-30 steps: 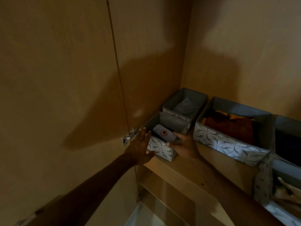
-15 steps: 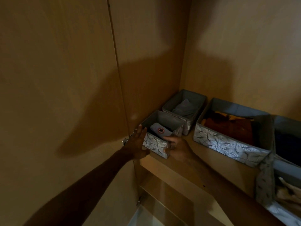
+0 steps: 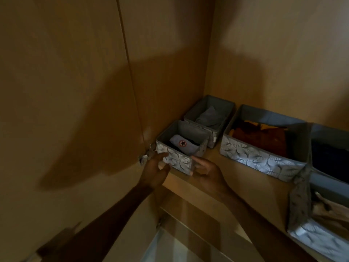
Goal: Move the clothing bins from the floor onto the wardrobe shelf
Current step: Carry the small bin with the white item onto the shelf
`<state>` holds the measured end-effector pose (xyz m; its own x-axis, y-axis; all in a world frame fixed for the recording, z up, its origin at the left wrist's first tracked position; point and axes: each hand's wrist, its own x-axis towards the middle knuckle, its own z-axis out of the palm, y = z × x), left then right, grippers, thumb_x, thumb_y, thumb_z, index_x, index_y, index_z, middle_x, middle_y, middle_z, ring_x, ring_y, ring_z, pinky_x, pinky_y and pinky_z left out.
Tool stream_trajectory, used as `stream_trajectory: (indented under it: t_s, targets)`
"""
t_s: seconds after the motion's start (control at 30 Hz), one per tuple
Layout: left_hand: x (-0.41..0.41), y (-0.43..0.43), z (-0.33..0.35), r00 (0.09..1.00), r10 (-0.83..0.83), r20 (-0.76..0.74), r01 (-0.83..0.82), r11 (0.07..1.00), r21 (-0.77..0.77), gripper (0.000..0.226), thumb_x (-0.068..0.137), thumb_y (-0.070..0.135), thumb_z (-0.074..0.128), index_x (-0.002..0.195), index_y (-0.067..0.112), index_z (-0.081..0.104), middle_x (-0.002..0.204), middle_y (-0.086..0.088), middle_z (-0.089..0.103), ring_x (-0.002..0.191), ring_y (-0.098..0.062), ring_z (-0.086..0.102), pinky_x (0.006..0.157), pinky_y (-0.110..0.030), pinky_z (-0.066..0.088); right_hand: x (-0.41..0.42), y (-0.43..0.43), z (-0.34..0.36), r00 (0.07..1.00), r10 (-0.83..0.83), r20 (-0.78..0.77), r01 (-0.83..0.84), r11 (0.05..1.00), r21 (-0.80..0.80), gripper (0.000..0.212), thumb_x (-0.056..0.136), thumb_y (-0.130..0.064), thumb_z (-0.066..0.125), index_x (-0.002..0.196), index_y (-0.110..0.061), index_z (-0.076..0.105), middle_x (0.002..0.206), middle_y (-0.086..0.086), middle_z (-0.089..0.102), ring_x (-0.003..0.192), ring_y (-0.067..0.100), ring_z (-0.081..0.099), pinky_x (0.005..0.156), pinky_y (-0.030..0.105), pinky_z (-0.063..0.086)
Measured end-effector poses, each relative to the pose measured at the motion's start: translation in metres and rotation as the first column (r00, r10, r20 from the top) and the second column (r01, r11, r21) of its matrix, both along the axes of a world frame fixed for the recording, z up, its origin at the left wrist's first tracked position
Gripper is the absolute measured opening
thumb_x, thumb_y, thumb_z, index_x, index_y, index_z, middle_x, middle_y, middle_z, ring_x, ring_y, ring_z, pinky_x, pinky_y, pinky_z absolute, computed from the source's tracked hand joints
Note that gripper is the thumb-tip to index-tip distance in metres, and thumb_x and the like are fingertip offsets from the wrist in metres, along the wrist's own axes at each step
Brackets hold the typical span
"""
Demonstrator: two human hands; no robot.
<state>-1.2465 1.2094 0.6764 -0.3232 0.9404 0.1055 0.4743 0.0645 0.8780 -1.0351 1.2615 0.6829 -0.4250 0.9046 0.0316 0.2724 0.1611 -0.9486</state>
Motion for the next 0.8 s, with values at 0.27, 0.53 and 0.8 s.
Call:
stream_trajectory:
  t_s: [0.27, 0.53, 0.8]
  targets:
    - [0.052, -0.077, -0.046, 0.912, 0.153, 0.380, -0.110, 0.985, -0.132, 0.020, 0.088, 0.005, 0.065, 0.099, 0.021, 0.069, 0.103, 0.003, 0.071, 0.098, -0.013, 0.066, 0.083, -0.021, 0.049, 0.032, -0.059, -0.033, 0.993, -0.088, -0.083, 0.072, 0.980, -0.186, 0.039, 0.085, -0.017, 0.067, 0.122, -0.028, 0.062, 0.120, -0.012, 0.065, 0.111, 0.003, 0.061, 0.081, 0.021, 0.054]
    - [0.102, -0.149, -0.084, 0.869, 0.259, 0.421, -0.146, 0.948, -0.282, 0.019, 0.089, 0.002, 0.062, 0.104, 0.011, 0.070, 0.098, -0.005, 0.074, 0.080, -0.008, 0.065, 0.070, -0.015, 0.047, 0.067, -0.123, -0.083, 0.993, -0.110, -0.053, 0.086, 0.939, -0.334, 0.036, 0.081, -0.020, 0.068, 0.116, -0.022, 0.065, 0.111, -0.008, 0.070, 0.104, 0.005, 0.064, 0.089, 0.029, 0.053]
    - [0.138, -0.234, -0.088, 0.858, 0.182, 0.480, -0.039, 0.955, -0.293, 0.022, 0.090, 0.004, 0.061, 0.111, 0.008, 0.067, 0.099, -0.005, 0.073, 0.084, -0.014, 0.066, 0.066, -0.010, 0.048, 0.101, -0.225, -0.093, 0.991, -0.134, 0.013, 0.130, 0.930, -0.344, 0.045, 0.073, -0.030, 0.067, 0.116, -0.023, 0.061, 0.105, -0.003, 0.069, 0.098, 0.006, 0.064, 0.076, 0.011, 0.047]
